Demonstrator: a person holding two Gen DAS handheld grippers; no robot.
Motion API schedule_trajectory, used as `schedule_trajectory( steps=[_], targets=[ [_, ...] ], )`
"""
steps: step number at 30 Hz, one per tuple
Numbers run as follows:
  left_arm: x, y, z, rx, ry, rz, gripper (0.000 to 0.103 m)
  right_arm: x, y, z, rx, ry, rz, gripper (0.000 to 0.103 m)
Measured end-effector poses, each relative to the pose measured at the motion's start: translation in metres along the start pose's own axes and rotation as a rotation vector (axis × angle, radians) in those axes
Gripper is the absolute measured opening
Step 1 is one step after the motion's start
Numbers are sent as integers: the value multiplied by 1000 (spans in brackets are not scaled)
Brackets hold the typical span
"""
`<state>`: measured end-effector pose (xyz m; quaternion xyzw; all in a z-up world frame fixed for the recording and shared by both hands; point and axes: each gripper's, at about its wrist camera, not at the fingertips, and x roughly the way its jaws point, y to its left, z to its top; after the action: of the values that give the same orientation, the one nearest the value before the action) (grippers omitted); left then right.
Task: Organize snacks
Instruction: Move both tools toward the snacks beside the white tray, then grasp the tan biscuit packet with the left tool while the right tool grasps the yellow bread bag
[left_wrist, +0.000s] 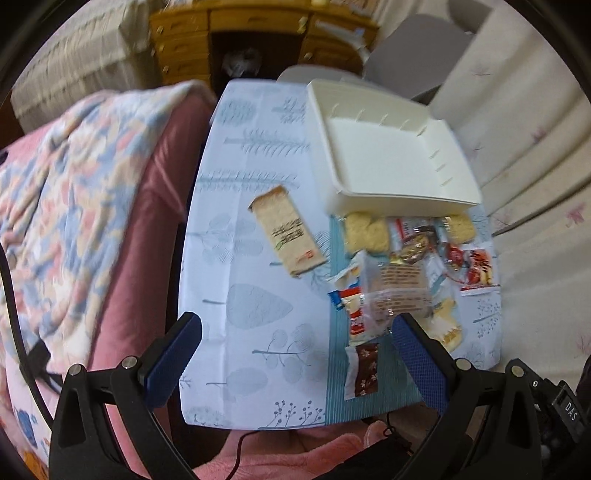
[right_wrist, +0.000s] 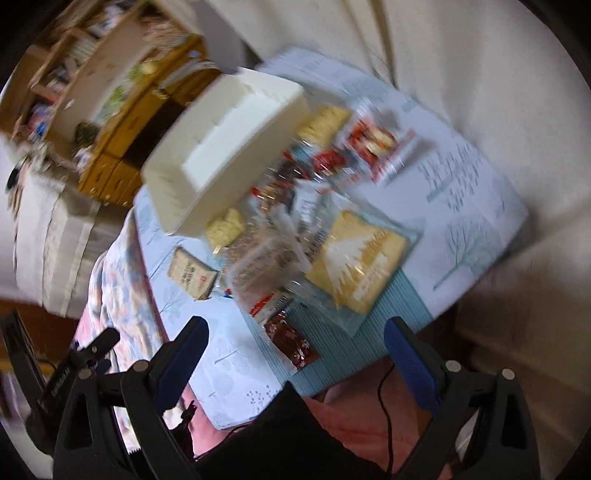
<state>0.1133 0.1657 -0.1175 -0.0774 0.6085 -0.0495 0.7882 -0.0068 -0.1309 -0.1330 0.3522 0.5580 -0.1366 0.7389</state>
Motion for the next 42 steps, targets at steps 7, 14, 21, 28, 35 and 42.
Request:
schedule_trajectory(
  steps=[7,14,21,28,35,42],
  targets=[
    [47,12,29,-92,103,36,102,47,-36,24,255,146,-19,97],
    [107,14,62,-180,217,64,102,98,-76,38,549,273,-31,96],
    [165,16,90,-252,296,123,102,131,-101,54,697,276,-74,97],
    [204,14,108,-264,345,175,102,162,-108,69,701,317,-169,97],
    [224,13,113,-275,385,190,92,181,-95,84,624,325,-183,102],
    [233,14,114,-291,400,172,80,205,-91,95,604,345,-211,103]
  ],
)
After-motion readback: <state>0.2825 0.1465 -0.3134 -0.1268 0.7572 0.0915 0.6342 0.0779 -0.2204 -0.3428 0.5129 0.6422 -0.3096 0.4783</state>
